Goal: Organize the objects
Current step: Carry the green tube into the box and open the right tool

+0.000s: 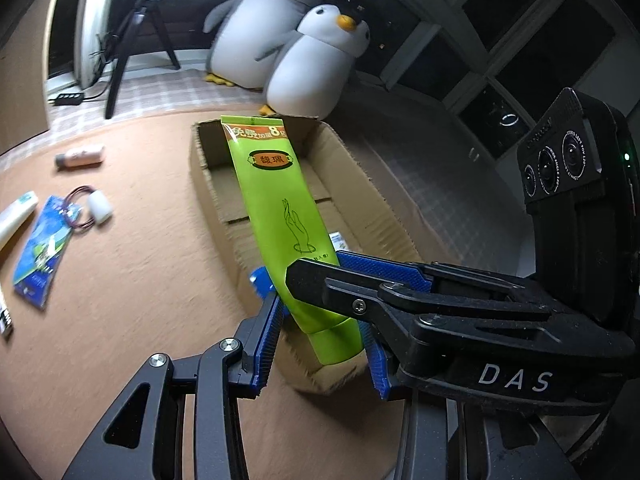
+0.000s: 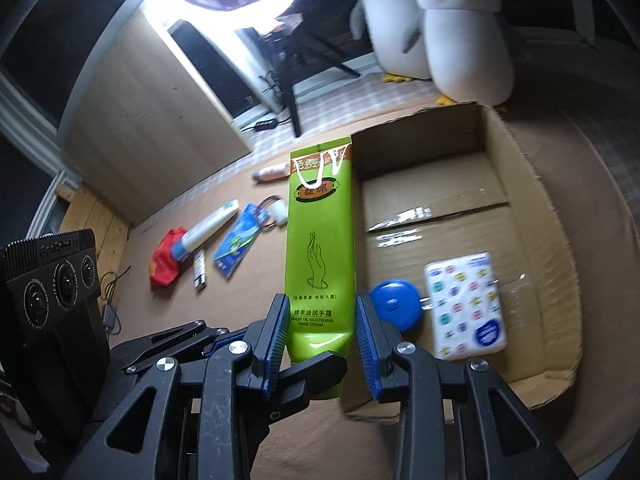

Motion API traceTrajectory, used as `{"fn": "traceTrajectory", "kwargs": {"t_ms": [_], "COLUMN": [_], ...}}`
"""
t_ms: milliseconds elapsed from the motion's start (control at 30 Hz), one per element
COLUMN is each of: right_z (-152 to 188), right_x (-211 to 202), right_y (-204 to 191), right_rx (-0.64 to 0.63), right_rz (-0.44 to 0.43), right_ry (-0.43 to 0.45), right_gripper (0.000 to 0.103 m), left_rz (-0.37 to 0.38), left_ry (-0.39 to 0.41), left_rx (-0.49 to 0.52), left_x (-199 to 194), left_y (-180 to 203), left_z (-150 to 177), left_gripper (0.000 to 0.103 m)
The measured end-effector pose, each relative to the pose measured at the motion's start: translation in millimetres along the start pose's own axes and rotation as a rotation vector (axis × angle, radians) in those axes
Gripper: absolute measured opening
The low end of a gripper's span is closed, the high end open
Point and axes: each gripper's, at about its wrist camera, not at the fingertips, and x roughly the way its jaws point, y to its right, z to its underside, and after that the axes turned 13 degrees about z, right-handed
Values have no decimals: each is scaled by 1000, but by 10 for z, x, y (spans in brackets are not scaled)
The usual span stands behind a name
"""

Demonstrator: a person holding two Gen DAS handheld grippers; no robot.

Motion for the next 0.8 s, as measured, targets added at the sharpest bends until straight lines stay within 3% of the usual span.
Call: {"fn": "traceTrajectory", "kwargs": {"t_ms": [600, 667, 700, 733, 800], "right_z": [-317, -324, -327, -326, -331], "right_x": [359, 380, 389, 395, 401], "right_y": [463, 475, 480, 486, 508], "right_rx": [38, 36, 35, 39, 52], "right_rz": [37, 41, 39, 40, 50], "right_ry": [-34, -35, -35, -37, -36], "right_gripper": [31, 31, 32, 35, 52], "left_rz": [-11, -17, -33, -45, -44], "left_ry": [-55, -61, -61, -51, -47], "left_rx": [-5, -4, -5, 1, 6], "left_x": [654, 681, 692, 688, 682], "left_y": [-173, -183, -188, -191, -200], "left_z": [-365, -374, -378, -379, -383], "left_gripper": [42, 54, 68, 71, 71]}}
